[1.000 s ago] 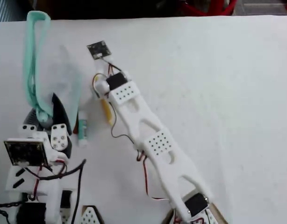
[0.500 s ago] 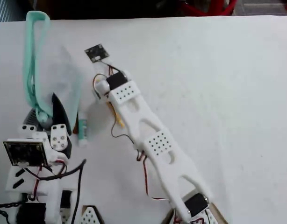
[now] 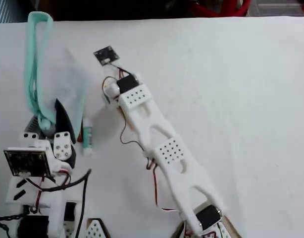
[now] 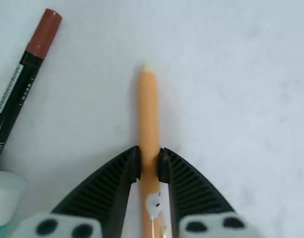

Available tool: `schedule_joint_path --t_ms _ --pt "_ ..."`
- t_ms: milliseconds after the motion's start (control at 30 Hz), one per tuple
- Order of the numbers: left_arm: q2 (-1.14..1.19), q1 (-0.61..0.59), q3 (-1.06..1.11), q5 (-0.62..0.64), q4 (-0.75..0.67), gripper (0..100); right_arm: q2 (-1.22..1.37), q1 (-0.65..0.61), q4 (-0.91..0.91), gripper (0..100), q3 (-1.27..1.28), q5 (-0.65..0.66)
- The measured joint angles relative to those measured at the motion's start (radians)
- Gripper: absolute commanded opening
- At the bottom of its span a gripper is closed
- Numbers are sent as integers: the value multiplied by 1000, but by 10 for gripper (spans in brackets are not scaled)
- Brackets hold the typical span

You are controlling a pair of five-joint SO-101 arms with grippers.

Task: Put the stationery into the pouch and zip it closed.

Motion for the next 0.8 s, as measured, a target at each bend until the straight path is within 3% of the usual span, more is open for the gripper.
schedule_joint_path --t_ms 167,467,633,800 --pt "0 14 35 0 0 25 0 0 6 18 0 0" --pt "0 210 81 -5 -44 27 -25 12 236 18 -144 2" --pt "54 224 81 -5 -86 27 -121 135 253 18 -144 2" --pt "315 256 57 -3 -221 24 -227 321 253 18 -144 2"
